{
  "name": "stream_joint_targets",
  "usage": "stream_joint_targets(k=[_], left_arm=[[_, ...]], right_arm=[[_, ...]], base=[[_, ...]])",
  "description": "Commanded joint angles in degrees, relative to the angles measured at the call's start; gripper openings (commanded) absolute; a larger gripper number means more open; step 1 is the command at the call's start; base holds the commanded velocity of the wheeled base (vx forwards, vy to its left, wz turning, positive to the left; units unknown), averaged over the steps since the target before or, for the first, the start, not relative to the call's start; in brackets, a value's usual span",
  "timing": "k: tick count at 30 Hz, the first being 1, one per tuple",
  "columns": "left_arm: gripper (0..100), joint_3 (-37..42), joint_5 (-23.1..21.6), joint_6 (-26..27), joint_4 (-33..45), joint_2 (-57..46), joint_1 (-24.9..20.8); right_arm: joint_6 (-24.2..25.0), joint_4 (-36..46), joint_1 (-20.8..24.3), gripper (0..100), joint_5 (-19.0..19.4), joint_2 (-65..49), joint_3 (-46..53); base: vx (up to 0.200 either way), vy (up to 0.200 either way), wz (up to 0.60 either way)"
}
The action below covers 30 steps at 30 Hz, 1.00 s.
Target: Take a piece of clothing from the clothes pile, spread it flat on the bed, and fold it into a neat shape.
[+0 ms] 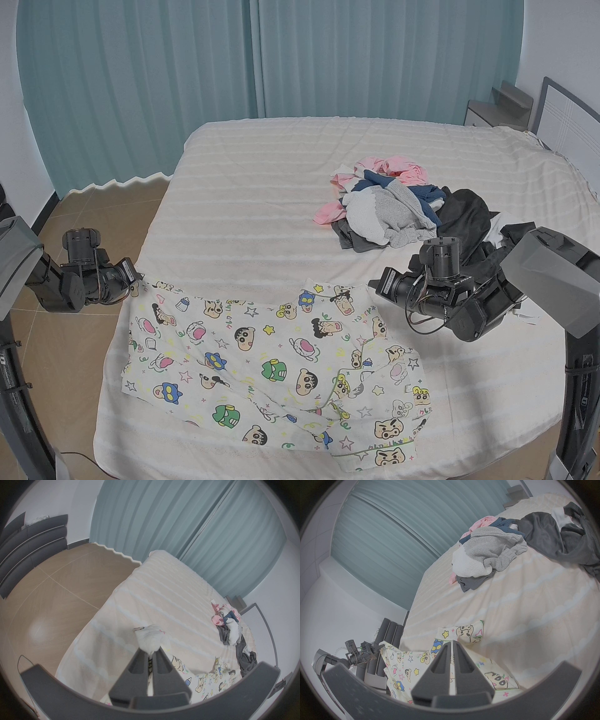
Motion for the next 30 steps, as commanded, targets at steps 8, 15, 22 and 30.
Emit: stream_joint_targets(k=[8,15,22,30], left_arm=[[0,5.43,-0.19,2.88,-2.73,-0.07,1.02],[0,5.52,-0.10,3.05,-2.73,0.01,0.93],[0,5.52,-0.01,3.14,-2.73,0.19,1.02],[0,6.31,0.16,3.05,-3.69,0.37,0.93]], right_arm=[[0.05,0.11,-0.11,0,0.41,-1.23,4.07],[-0.21,0.37,-0.11,0,0.41,0.17,3.02],[-1.62,-0.16,-0.11,100,0.49,1.23,0.56],[-3.12,1.07,1.47,100,0.85,5.36,-4.98]], base=[[0.000,0.000,0.00],[0.000,0.000,0.00],[0.000,0.000,0.00],[0.000,0.000,0.00]])
